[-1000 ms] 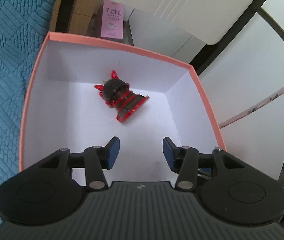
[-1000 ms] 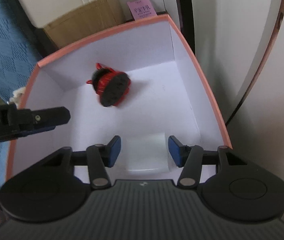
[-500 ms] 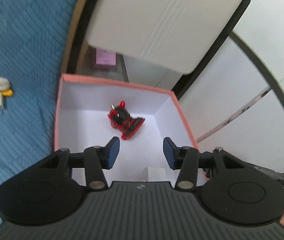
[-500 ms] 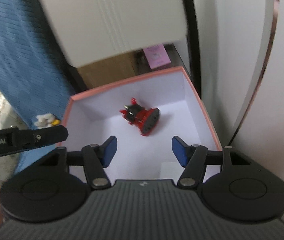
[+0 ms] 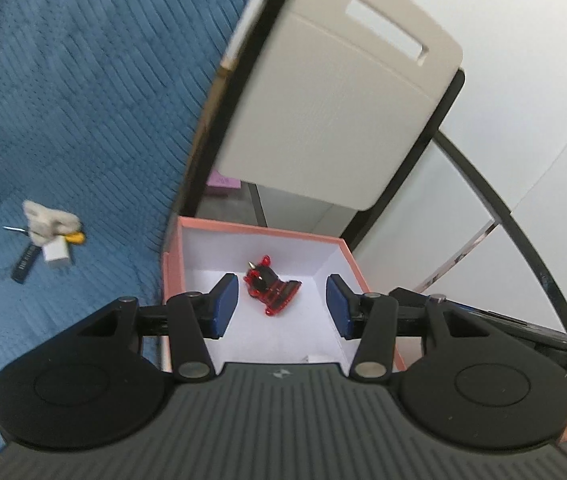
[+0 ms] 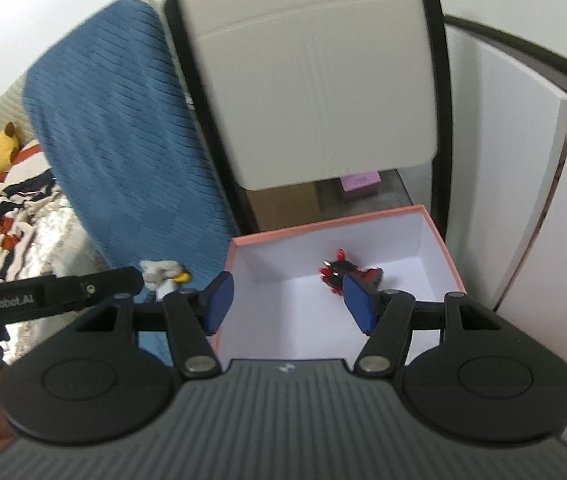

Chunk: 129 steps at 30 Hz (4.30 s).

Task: Organize rigid objects
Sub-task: 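Withdraw both open tools from the pink box back over the seat, then lower both tools toward the black USB stick and second white charger, then grasp the black USB stick with the left tool while the right tool grasps the white charger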

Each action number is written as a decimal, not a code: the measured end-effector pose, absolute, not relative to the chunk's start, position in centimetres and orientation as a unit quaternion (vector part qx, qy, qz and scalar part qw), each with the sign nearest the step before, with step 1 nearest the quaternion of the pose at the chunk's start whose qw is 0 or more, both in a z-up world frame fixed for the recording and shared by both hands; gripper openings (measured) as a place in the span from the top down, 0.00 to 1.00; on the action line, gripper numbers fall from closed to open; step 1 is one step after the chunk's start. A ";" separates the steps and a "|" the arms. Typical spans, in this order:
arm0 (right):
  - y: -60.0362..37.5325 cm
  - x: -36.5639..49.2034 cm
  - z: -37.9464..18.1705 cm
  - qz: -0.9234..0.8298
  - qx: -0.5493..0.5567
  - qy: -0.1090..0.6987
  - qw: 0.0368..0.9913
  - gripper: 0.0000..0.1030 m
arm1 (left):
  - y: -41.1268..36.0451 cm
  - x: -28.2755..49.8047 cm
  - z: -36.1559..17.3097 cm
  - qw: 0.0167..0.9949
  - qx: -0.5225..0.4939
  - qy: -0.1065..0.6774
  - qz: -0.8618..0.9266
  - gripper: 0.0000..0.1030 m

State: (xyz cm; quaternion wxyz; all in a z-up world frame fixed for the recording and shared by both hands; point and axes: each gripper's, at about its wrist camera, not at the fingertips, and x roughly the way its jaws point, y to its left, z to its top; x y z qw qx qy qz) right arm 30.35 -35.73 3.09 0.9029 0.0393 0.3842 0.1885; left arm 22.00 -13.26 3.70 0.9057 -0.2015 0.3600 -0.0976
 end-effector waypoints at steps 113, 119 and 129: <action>-4.1 42.7 -23.5 0.333 -0.070 0.476 0.811 0.40 | 10.7 33.2 -22.9 0.882 -0.098 0.460 0.017 0.50; -3.3 43.7 -25.1 0.322 -0.071 0.493 0.805 0.40 | 11.2 34.0 -23.5 0.882 -0.101 0.459 0.026 0.59; -4.3 43.1 -25.0 0.330 -0.069 0.502 0.796 0.55 | 11.2 33.4 -23.4 0.884 -0.104 0.455 0.036 0.72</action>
